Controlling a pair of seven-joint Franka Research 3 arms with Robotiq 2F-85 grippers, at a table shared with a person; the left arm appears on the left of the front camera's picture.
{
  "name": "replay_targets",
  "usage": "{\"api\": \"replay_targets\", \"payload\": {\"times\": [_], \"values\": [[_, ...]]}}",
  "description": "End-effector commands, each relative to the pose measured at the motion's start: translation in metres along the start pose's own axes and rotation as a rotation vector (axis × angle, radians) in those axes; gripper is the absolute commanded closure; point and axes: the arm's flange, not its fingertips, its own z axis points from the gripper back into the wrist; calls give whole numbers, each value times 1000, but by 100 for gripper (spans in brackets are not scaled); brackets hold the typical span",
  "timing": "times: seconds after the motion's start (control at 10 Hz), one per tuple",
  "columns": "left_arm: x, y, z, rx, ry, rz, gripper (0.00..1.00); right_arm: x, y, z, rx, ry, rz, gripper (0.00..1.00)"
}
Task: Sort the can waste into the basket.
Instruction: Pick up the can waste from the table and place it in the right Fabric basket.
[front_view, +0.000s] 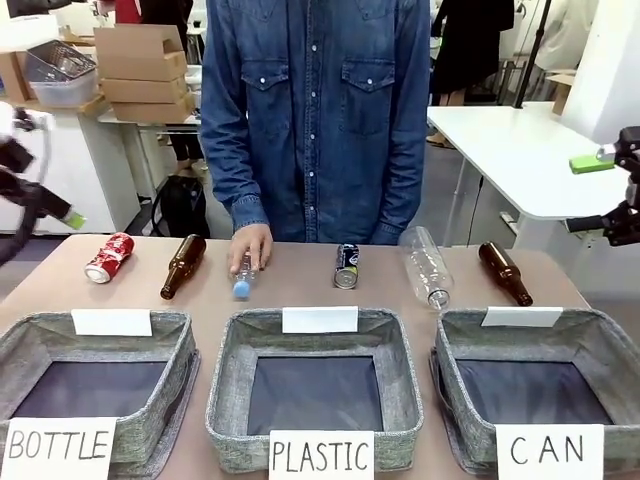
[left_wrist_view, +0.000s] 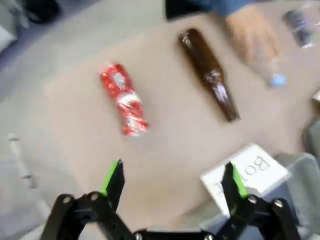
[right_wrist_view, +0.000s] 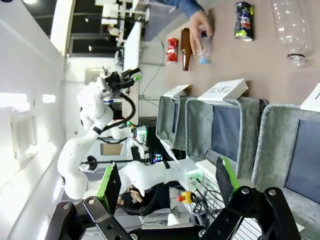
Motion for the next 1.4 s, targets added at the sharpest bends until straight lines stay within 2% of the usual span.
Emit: {"api": "replay_targets", "payload": {"times": [0.0,0.2,0.3,0.5,0.6,0.7,0.8,0.9,1.3], "values": [[-17,0,16,-145,-14,87,0,5,2,-1,24,-5,28,0],[-17,0,16,-145,-14,87,0,5,2,-1,24,-5,28,0],[-3,-1,-3,-43,-2,26,0,5,2,-1,24,-5,28,0],[15,26,-48,-104,75,-73,0,5,2,-1,24,-5,28,0],[24,40,-74,-44,117,-127,0,5,2,-1,24,-5,28,0],[32,60,-105,-63,204,-179,0,5,2,-1,24,-5,28,0],[39,76,-133,-99,243,-195,0,5,2,-1,24,-5,28,0],[42,82,-149,-68,275,-180,0,5,2,-1,24,-5,28,0],[38,107,-193,-123,298,-39,0,5,2,-1,24,-5,28,0]]}}
